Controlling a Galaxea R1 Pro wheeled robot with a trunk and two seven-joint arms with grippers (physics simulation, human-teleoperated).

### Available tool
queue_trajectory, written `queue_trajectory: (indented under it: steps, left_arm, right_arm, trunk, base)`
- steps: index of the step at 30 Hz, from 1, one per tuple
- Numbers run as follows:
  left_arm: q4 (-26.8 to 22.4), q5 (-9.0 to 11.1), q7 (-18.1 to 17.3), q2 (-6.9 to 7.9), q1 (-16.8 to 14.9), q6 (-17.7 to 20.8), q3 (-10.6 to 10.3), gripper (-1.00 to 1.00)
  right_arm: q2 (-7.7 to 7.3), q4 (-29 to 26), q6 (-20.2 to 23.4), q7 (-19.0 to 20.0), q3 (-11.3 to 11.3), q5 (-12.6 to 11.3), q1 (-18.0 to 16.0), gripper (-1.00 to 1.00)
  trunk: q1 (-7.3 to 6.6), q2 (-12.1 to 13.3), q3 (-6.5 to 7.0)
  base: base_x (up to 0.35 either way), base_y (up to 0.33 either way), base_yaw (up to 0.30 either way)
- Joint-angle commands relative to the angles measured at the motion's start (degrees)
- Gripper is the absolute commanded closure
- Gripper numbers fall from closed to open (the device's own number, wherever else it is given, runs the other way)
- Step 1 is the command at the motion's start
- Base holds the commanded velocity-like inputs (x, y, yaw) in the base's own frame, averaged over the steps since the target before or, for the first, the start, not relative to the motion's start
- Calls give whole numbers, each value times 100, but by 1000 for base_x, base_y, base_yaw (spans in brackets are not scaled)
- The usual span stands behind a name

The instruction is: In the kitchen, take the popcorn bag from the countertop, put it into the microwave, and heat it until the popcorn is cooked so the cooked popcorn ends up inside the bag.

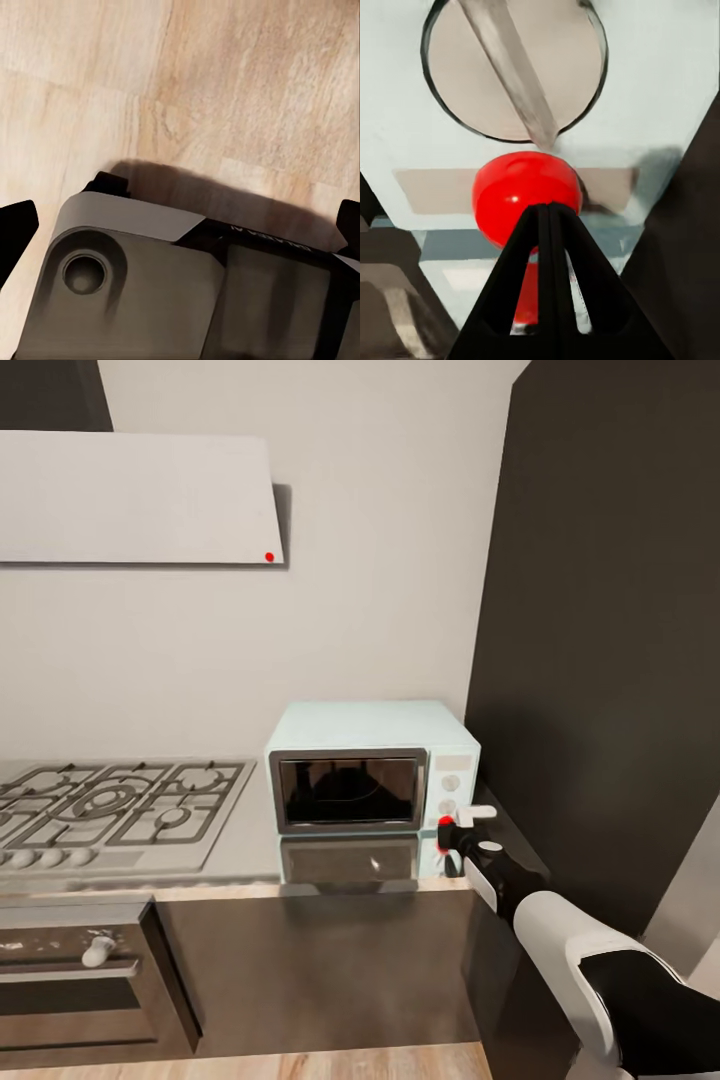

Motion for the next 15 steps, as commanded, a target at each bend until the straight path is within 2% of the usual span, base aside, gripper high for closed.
queue_trajectory:
  steps: [1, 8, 15]
  left_arm:
    - [1, 31, 21, -2, -3, -16, -45, -100]
    - [1, 31, 21, -3, -3, -16, -45, -100]
    - [1, 31, 21, -6, -3, -16, -48, -100]
  right_arm:
    - [-4, 4, 2, -33, 49, -66, -4, 100]
    - [24, 122, -1, -33, 49, -99, -4, 100]
    - [18, 143, -1, -33, 49, -101, -5, 100]
  trunk:
    - [2, -4, -7]
    - [2, -4, -7]
    - [2, -4, -7]
  base:
    - [202, 0, 0]
    - [163, 0, 0]
    - [18, 0, 0]
